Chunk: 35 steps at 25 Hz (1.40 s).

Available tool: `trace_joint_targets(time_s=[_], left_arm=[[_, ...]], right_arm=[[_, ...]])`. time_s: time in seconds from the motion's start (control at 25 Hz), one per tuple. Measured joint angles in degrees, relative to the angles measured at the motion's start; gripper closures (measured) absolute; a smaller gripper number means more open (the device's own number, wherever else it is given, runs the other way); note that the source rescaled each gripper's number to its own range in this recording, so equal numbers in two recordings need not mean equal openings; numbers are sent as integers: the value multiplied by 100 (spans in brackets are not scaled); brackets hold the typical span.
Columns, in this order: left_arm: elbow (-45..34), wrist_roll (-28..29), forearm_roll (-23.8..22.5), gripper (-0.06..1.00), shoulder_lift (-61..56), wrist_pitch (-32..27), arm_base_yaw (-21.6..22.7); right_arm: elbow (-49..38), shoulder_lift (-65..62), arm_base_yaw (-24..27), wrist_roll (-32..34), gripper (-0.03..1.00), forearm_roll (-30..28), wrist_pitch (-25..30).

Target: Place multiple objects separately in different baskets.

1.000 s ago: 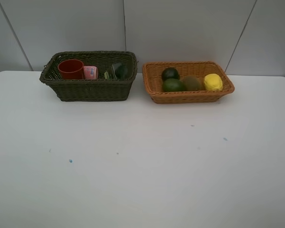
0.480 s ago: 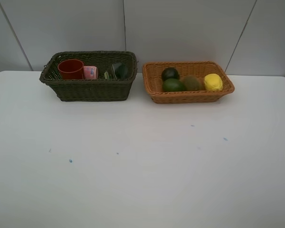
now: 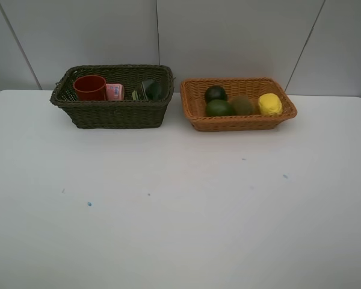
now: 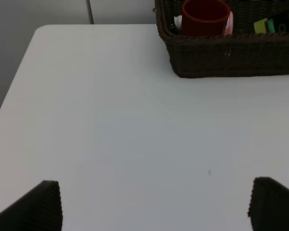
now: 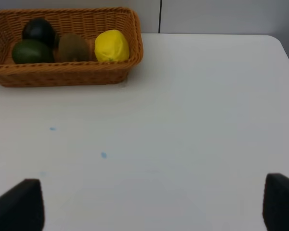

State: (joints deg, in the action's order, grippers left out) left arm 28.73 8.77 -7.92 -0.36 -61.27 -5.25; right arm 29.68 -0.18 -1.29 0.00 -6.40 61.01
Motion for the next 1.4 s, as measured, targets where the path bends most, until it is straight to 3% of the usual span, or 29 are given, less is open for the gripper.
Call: trace_joint_targets(time_s=[1.4], left_arm=[[0, -37, 66, -6, 0, 0, 85]], right_arm=[[0, 0, 0, 0, -2, 0, 0]])
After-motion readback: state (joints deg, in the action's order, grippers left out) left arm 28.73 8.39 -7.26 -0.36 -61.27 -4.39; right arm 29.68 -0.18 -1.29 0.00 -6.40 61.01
